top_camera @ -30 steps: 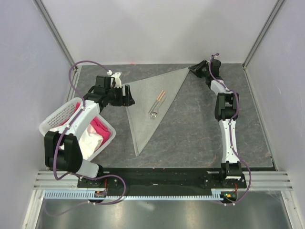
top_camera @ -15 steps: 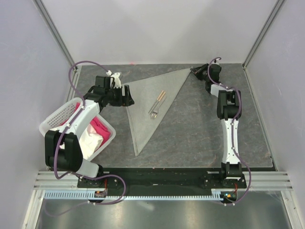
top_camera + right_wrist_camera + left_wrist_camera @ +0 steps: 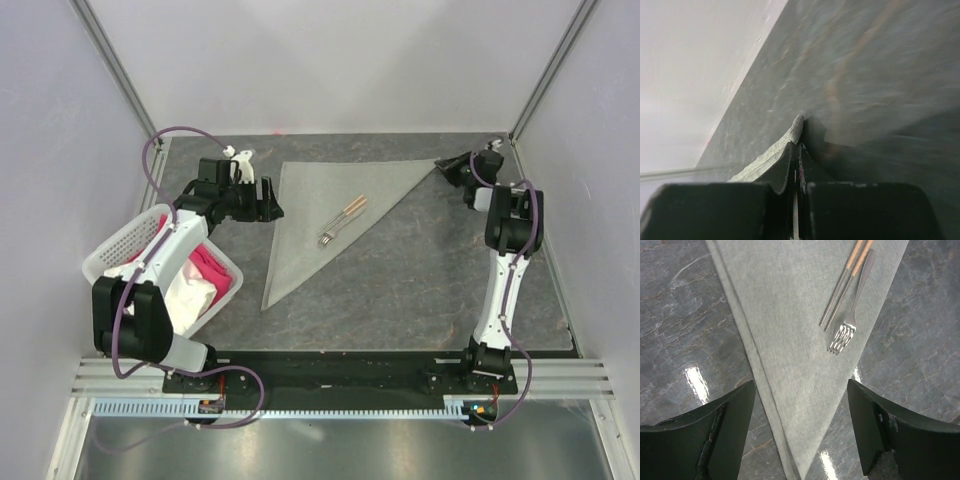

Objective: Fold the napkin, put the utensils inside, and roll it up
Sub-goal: Fold the napkin

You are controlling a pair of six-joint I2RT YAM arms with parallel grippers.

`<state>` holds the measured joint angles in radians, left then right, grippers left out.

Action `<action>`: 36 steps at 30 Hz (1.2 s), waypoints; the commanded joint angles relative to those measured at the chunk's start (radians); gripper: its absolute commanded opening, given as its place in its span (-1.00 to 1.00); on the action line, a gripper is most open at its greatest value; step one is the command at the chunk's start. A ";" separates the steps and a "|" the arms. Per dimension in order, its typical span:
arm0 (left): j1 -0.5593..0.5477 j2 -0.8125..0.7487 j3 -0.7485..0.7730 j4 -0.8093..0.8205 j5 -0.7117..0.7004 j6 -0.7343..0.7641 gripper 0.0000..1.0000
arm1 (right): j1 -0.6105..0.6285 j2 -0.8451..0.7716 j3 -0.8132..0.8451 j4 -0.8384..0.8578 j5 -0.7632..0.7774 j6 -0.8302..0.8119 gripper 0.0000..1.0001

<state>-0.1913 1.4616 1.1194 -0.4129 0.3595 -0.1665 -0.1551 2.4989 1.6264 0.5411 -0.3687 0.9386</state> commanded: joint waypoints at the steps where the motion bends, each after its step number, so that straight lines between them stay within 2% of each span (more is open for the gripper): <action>1: 0.004 -0.058 -0.001 0.040 0.055 -0.024 0.63 | -0.093 -0.118 -0.098 0.002 0.007 -0.092 -1.00; 7: 0.004 -0.098 -0.026 0.055 0.084 -0.033 0.63 | -0.149 -0.218 -0.184 -0.016 -0.019 -0.147 -1.00; 15: 0.003 -0.136 -0.032 0.065 0.102 -0.039 0.63 | -0.130 -0.374 -0.279 -0.020 -0.079 -0.199 -1.00; 21: 0.003 -0.147 -0.033 0.065 0.088 -0.030 0.63 | -0.034 -0.480 -0.378 -0.018 -0.104 -0.225 -1.00; 28: 0.003 -0.150 -0.036 0.066 0.090 -0.030 0.63 | 0.142 -0.569 -0.535 0.008 -0.099 -0.231 -1.00; 36: 0.003 -0.161 -0.035 0.066 0.096 -0.033 0.63 | 0.275 -0.630 -0.654 0.097 -0.099 -0.159 -1.00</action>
<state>-0.1913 1.3396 1.0889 -0.3866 0.4294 -0.1787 0.0937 1.9293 0.9985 0.5339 -0.4549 0.7532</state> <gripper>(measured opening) 0.818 0.007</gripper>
